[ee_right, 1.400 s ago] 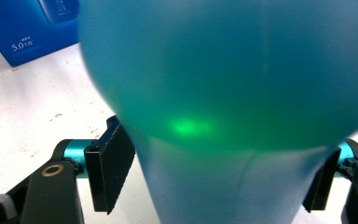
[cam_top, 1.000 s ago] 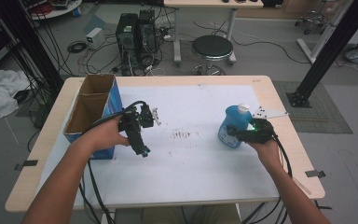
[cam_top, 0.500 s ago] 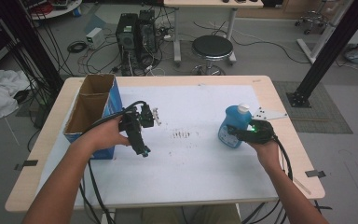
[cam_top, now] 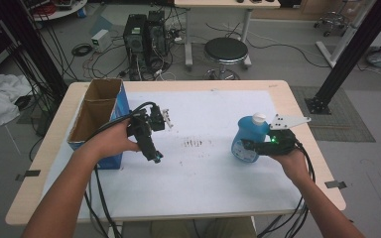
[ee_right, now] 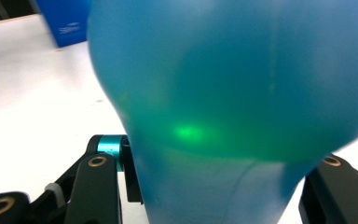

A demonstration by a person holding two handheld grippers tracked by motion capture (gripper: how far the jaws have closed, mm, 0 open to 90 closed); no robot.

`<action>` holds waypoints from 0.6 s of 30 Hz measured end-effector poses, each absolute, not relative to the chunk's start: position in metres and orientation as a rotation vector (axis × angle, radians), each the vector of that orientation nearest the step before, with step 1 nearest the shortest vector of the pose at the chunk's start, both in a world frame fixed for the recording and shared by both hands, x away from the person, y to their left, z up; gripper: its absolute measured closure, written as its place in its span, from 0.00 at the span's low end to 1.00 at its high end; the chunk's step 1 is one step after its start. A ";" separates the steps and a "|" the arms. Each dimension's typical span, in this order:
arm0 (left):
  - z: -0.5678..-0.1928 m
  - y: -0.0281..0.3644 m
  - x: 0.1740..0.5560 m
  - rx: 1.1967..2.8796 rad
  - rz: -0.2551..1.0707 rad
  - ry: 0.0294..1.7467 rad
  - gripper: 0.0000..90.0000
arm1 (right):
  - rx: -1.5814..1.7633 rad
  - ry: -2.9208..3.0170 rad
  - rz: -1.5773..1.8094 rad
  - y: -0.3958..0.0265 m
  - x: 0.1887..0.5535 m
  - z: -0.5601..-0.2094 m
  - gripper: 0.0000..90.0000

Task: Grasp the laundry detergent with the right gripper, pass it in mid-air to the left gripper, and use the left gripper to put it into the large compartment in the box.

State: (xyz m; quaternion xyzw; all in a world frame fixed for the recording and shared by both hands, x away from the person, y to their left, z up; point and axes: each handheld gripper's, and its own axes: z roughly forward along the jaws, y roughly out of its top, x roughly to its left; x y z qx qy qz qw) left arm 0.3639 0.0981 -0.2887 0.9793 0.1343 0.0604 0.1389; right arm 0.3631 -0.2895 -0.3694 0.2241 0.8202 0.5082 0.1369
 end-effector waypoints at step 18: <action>-0.248 0.066 0.349 2.820 0.174 0.265 0.02 | 0.240 2.637 1.570 -0.248 0.347 -0.323 0.50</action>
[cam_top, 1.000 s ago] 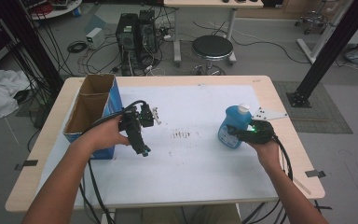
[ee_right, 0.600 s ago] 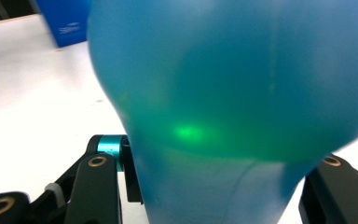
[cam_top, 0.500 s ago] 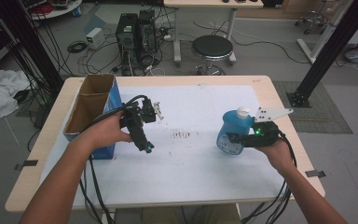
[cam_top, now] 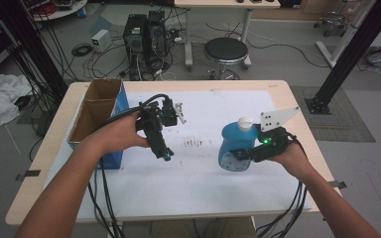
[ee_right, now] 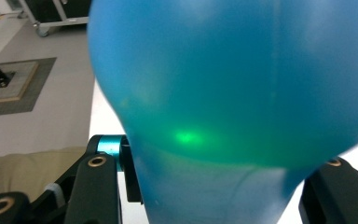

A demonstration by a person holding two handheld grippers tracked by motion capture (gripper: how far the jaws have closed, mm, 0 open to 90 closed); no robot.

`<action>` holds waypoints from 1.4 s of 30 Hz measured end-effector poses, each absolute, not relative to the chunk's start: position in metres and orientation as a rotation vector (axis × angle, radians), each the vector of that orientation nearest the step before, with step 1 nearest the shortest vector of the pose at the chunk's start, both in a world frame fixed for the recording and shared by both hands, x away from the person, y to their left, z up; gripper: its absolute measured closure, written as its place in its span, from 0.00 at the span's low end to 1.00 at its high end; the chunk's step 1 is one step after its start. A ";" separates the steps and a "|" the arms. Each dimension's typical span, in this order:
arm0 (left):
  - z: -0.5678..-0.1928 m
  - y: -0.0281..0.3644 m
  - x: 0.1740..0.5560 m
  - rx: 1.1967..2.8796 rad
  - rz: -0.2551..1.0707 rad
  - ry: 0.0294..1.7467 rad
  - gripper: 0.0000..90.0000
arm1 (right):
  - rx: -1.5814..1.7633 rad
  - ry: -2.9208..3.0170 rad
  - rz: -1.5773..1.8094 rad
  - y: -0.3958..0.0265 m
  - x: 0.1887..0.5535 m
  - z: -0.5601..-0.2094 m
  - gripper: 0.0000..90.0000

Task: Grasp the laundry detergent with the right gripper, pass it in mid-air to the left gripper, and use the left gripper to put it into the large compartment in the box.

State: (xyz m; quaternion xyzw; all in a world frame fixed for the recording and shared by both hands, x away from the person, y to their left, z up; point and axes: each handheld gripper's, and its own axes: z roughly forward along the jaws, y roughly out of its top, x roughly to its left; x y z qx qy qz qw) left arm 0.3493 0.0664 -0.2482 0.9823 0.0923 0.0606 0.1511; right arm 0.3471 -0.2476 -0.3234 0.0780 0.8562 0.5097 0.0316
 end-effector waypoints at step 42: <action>-0.212 0.025 0.344 2.841 0.047 0.155 0.02 | 0.001 2.741 1.561 -0.149 0.353 -0.326 0.50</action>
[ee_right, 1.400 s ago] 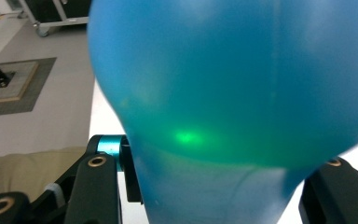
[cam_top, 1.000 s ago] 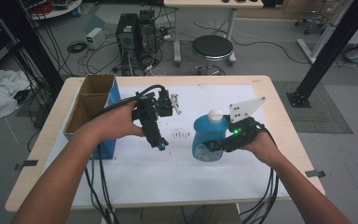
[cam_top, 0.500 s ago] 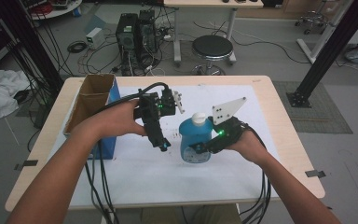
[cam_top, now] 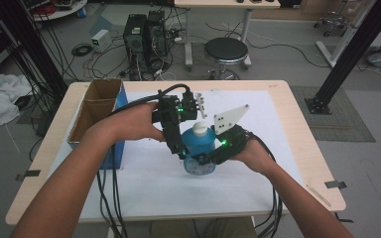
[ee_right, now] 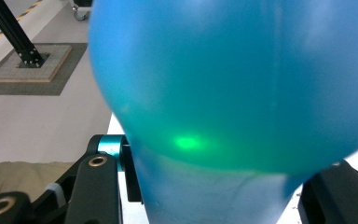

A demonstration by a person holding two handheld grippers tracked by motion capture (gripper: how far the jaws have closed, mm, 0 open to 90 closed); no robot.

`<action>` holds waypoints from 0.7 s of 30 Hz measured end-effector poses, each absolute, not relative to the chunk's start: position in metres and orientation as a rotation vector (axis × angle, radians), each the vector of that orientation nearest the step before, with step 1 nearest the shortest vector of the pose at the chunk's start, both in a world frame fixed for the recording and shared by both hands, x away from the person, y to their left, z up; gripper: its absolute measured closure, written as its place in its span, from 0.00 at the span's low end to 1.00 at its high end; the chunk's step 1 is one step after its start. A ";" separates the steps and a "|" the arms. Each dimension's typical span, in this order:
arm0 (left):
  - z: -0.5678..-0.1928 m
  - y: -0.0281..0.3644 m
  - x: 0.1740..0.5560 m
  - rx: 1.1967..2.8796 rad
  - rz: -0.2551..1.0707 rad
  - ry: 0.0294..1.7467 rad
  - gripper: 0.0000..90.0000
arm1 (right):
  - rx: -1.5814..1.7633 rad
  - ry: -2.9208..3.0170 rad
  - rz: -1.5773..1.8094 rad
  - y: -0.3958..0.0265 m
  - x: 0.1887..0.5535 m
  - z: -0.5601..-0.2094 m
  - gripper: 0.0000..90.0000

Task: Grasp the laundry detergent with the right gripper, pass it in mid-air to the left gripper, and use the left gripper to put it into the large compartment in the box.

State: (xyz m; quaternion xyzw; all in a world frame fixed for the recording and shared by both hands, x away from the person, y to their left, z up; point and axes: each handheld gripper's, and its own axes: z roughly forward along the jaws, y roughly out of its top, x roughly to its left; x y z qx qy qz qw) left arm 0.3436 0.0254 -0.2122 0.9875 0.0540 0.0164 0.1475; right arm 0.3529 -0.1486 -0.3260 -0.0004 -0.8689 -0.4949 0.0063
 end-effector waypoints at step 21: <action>-0.217 0.009 0.350 2.857 0.034 0.131 0.02 | 0.007 -2.715 -1.543 -0.138 0.353 -0.323 0.50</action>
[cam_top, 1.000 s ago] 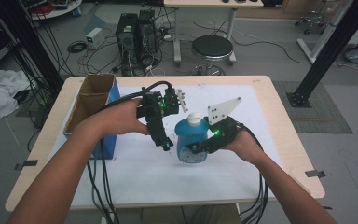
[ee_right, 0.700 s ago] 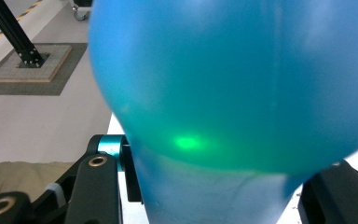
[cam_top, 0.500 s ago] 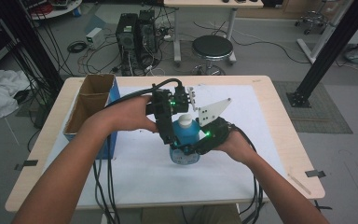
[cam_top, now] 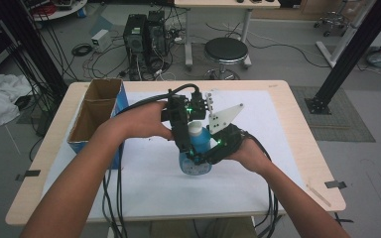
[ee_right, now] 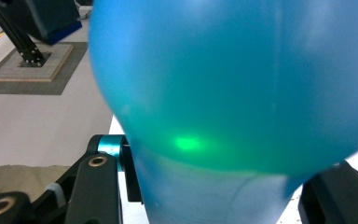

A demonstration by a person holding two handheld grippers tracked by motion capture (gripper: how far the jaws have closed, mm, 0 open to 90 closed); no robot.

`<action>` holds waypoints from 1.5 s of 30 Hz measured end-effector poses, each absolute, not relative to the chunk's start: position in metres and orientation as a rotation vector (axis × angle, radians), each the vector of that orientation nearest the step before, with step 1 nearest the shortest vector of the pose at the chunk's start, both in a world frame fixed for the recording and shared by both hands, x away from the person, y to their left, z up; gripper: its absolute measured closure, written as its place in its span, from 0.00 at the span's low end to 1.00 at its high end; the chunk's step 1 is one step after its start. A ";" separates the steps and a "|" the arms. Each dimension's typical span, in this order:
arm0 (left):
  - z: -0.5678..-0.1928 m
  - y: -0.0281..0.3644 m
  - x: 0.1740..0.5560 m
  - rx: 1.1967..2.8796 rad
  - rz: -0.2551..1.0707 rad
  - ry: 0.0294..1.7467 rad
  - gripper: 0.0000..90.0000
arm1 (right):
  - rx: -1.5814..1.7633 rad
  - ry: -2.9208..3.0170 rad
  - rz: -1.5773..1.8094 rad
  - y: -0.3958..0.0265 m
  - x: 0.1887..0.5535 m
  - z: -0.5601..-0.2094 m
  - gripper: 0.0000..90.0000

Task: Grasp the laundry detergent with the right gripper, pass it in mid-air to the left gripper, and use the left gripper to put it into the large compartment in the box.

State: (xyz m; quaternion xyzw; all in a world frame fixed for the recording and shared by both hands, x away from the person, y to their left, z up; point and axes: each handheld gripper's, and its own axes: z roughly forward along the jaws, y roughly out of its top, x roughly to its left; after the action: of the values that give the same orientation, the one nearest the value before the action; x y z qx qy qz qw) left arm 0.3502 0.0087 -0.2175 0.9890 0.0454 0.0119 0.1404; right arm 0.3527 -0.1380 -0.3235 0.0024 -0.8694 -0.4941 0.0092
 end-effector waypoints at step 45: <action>-0.225 0.001 0.351 2.860 0.012 0.043 0.32 | 0.003 -2.711 -1.533 -0.138 0.351 -0.322 0.50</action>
State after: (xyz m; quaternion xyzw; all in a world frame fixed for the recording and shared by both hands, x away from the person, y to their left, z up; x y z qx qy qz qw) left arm 0.3509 0.0006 -0.2255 0.9900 0.0149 0.0042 0.1401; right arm 0.3515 -0.1377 -0.3219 0.0009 -0.8704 -0.4922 0.0133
